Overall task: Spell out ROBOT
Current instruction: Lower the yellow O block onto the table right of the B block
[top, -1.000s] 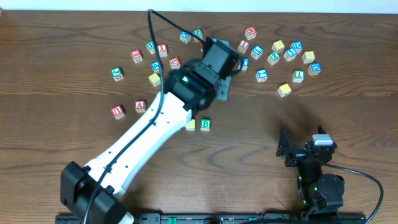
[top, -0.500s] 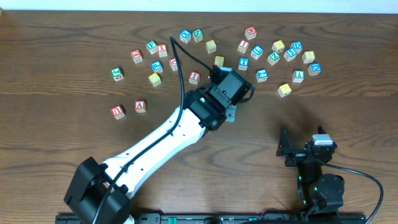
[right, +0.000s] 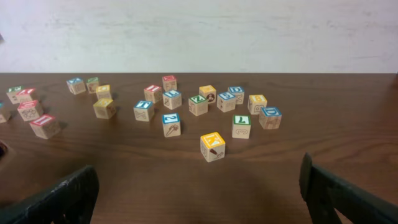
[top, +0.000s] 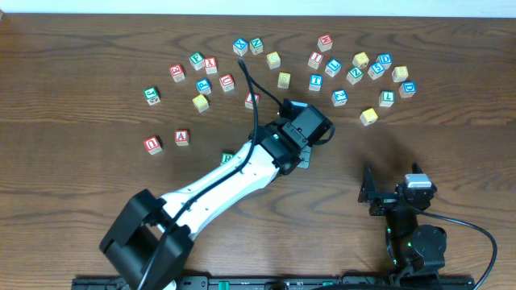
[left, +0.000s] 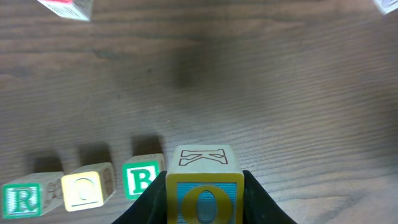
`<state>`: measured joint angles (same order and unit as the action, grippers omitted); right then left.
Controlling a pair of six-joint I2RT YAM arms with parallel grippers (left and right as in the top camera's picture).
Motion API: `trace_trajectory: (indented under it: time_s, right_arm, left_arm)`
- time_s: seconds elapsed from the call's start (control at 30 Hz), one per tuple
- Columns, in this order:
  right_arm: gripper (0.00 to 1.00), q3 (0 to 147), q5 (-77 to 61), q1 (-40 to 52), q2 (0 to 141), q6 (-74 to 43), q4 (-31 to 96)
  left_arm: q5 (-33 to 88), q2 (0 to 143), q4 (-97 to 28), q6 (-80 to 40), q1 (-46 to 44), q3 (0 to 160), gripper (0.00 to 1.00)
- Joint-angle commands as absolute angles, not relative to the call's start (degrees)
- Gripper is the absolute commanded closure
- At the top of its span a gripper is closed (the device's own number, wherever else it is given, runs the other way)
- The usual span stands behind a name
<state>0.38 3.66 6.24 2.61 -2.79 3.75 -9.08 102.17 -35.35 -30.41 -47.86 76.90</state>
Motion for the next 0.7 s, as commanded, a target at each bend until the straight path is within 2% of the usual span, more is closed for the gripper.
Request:
trace_trajectory:
  time_s: [0.0,0.67]
  right_arm:
    - [0.01,0.32,4.12,6.59,2.63,-3.57,3.9]
    - [0.01,0.32,4.12,6.59,2.63,-3.57,3.9]
  left_arm:
    - [-8.34,104.38,-34.79,-30.5,-47.99,76.23,0.85]
    - [-7.94,107.13,-33.8,-31.88,-47.99,75.22,0.86]
